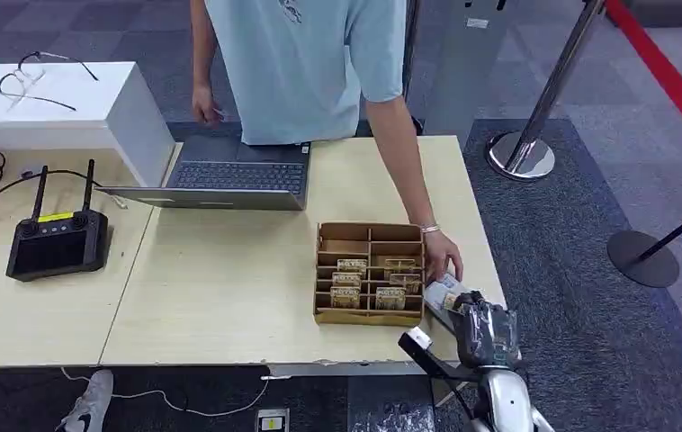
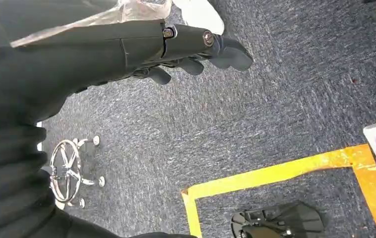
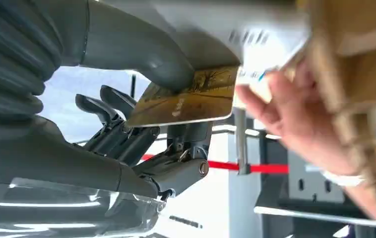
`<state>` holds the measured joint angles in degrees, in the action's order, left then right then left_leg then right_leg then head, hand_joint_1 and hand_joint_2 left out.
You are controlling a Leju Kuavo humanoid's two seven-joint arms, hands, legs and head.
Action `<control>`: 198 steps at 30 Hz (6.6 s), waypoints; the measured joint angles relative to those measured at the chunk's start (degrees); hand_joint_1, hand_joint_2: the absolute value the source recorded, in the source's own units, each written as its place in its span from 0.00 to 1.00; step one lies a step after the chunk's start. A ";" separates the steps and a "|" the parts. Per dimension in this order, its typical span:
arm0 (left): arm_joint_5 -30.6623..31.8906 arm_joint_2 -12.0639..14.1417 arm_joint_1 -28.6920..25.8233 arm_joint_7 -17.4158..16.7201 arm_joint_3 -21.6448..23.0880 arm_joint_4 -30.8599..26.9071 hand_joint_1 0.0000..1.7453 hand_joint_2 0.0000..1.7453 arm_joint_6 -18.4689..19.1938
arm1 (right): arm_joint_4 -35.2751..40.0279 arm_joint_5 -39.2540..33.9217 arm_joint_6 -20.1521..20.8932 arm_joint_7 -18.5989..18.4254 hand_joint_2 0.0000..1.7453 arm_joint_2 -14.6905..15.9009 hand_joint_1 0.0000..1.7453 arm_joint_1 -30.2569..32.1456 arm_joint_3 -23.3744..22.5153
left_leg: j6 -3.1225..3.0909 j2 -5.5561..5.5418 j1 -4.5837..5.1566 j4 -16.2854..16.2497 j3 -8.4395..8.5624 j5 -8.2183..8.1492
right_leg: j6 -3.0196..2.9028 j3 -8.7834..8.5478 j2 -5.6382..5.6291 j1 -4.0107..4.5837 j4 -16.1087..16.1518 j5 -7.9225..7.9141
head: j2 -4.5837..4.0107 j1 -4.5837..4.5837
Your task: Pass the card to the sensor for recognition and then transmit it.
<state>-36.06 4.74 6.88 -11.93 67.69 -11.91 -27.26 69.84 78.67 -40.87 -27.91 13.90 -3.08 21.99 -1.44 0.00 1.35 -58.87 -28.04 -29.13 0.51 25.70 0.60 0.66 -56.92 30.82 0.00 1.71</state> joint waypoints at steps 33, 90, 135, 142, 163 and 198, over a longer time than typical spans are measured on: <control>-0.59 -0.35 -0.03 4.17 -0.13 0.00 0.00 1.00 -1.29 | 22.71 6.58 4.96 -1.81 1.00 3.30 1.00 -7.11 1.35 | -0.01 -0.06 0.00 0.00 -0.61 0.01 | -0.02 0.54 0.01 0.03 -0.05 0.02 | 0.00 -0.04; -1.11 -2.86 -0.10 5.99 -1.49 0.00 0.00 1.00 -1.99 | 18.27 1.46 7.76 -0.35 1.00 -0.04 0.61 -21.30 14.69 | 0.00 -0.08 -0.01 0.00 -0.70 0.01 | -0.02 0.66 0.02 0.03 -0.06 0.03 | 0.00 -0.02; -0.11 -3.17 -0.10 6.12 -1.46 0.00 0.00 1.00 -1.64 | 14.38 -1.14 8.44 -1.05 1.00 0.76 0.59 -16.61 15.37 | 0.00 -0.07 -0.01 0.00 -0.70 0.01 | -0.02 0.67 0.01 0.03 -0.06 0.03 | 0.00 -0.02; -0.18 -3.19 -0.10 6.12 -1.46 0.00 0.00 1.00 -1.46 | 13.13 -1.47 9.01 -1.05 1.00 0.79 0.69 -15.84 15.65 | 0.00 -0.08 -0.01 0.00 -0.70 0.01 | -0.02 0.67 0.01 0.03 -0.06 0.03 | 0.00 -0.02; -0.18 -3.32 -0.10 6.12 -1.46 0.00 0.00 1.00 -1.27 | 9.05 -6.21 7.82 -0.68 1.00 0.76 0.67 -14.21 15.80 | 0.00 -0.07 -0.01 0.00 -0.71 0.01 | -0.02 0.67 0.01 0.03 -0.05 0.03 | 0.00 -0.02; -0.48 -3.74 -0.10 6.12 -1.46 0.00 0.00 1.00 -1.27 | 6.07 -7.70 6.49 -0.13 1.00 0.48 0.40 -14.14 15.80 | 0.00 -0.06 -0.01 0.00 -0.66 0.01 | -0.02 0.63 0.01 0.03 -0.06 0.02 | 0.00 -0.02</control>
<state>-36.54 1.01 6.78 -5.81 66.23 -11.91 -28.52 75.91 70.97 -34.38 -28.04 14.38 -17.22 37.79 -1.44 -0.07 1.34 -58.87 -28.70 -29.12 0.49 26.33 0.61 0.68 -56.98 30.84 0.00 1.68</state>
